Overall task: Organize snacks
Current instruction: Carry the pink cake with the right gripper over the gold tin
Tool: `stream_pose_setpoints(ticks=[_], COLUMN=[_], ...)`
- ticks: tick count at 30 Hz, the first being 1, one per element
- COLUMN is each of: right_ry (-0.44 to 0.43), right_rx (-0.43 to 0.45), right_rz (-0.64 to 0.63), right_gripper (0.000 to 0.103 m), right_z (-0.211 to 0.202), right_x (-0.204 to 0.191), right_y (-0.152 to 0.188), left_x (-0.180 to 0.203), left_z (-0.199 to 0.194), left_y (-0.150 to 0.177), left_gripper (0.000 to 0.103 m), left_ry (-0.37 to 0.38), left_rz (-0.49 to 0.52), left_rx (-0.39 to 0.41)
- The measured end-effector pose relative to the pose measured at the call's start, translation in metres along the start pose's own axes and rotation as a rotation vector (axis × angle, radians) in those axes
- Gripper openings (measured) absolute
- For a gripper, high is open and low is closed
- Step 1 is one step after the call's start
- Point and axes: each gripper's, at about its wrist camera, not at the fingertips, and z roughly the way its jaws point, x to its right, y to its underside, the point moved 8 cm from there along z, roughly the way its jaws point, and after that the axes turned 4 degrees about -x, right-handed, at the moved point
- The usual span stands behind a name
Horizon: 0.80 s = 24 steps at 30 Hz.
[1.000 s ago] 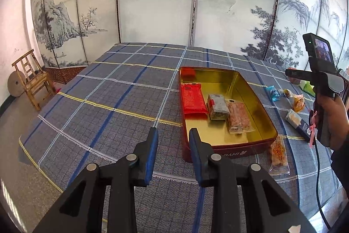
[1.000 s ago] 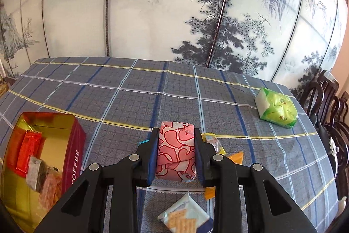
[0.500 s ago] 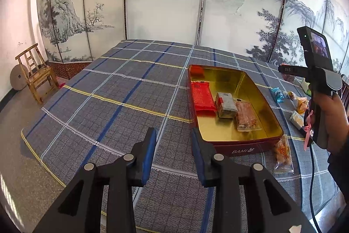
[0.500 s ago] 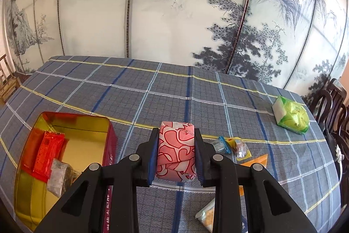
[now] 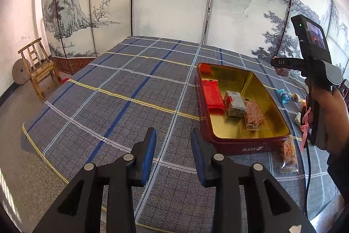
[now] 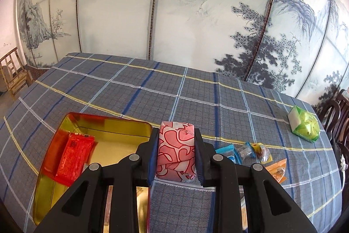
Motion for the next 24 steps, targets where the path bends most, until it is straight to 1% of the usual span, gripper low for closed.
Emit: stream_pose_setpoints(ticks=[5, 8, 11, 19, 24], right_ry=[-0.039, -0.047, -0.072, -0.079, -0.082], right_rx=[-0.003, -0.001, -0.015, -0.033, -0.055], right_rz=[-0.008, -0.028, -0.025, -0.064, -0.072], right_gripper=[0.030, 0.030, 0.030, 0.030, 0.030], right_z=[-0.002, -0.003, 0.001, 0.014, 0.022], right_x=[-0.020, -0.032, -0.042, -0.072, -0.080], right_y=[-0.002, -0.003, -0.005, -0.008, -0.006], left_x=[-0.010, -0.016, -0.022, -0.043, -0.048], left_z=[-0.004, -0.005, -0.006, -0.008, -0.006], left_y=[0.003, 0.005, 0.007, 0.012, 0.015], left_gripper=[0.030, 0.030, 0.030, 0.030, 0.030], left_ry=[-0.014, -0.015, -0.019, -0.039, -0.043], left_rz=[-0.012, -0.027, -0.036, -0.068, -0.075], left_rx=[0.008, 0.008, 0.006, 0.001, -0.006])
